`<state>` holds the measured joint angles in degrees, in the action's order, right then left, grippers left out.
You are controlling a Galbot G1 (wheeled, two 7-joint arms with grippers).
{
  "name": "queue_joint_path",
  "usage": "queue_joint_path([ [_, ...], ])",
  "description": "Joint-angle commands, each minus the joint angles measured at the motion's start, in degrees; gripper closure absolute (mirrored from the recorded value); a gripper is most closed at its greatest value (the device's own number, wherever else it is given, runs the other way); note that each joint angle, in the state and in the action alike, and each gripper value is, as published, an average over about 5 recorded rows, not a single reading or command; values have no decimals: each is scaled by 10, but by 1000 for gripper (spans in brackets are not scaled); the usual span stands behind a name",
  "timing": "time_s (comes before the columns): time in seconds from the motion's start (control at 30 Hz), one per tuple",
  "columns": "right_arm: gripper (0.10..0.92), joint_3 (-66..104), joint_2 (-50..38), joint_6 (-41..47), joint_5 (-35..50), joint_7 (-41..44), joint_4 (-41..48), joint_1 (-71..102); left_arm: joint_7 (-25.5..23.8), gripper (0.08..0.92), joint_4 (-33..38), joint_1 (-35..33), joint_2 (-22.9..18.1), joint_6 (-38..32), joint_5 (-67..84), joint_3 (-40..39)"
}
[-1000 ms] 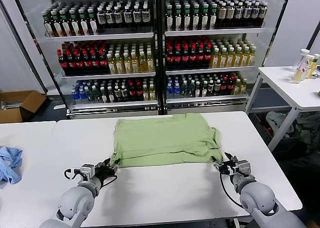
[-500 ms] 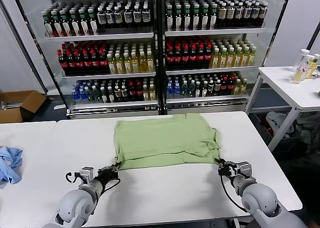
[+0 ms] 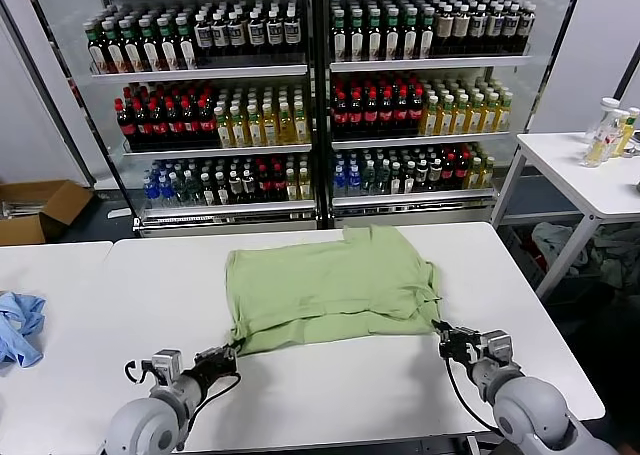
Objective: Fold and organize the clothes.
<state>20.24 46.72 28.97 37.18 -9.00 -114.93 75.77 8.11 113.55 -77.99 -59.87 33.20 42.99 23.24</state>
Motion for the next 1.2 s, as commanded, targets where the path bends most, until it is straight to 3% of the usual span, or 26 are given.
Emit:
queue_joint_path([
  [0.03, 916, 68, -19, -8, -42, 12, -94, 157, 3, 908, 90, -97, 6, -1, 6, 32],
  [0.47, 916, 134, -18, -29, -129, 18, -156, 328, 17, 908, 195, -258, -5, -1, -46, 71],
  [0.77, 900, 126, -5, -6, -161, 12, -165, 345, 28, 908, 199, -285, -3, -1, -80, 89],
  [0.93, 773, 128, 1, -29, -175, 13, -196, 353, 28, 875, 212, -295, -5, -1, -113, 81],
  [1.2, 548, 134, -9, -66, -117, -3, -235, 275, 45, 648, 257, -279, -8, -1, -97, 101],
])
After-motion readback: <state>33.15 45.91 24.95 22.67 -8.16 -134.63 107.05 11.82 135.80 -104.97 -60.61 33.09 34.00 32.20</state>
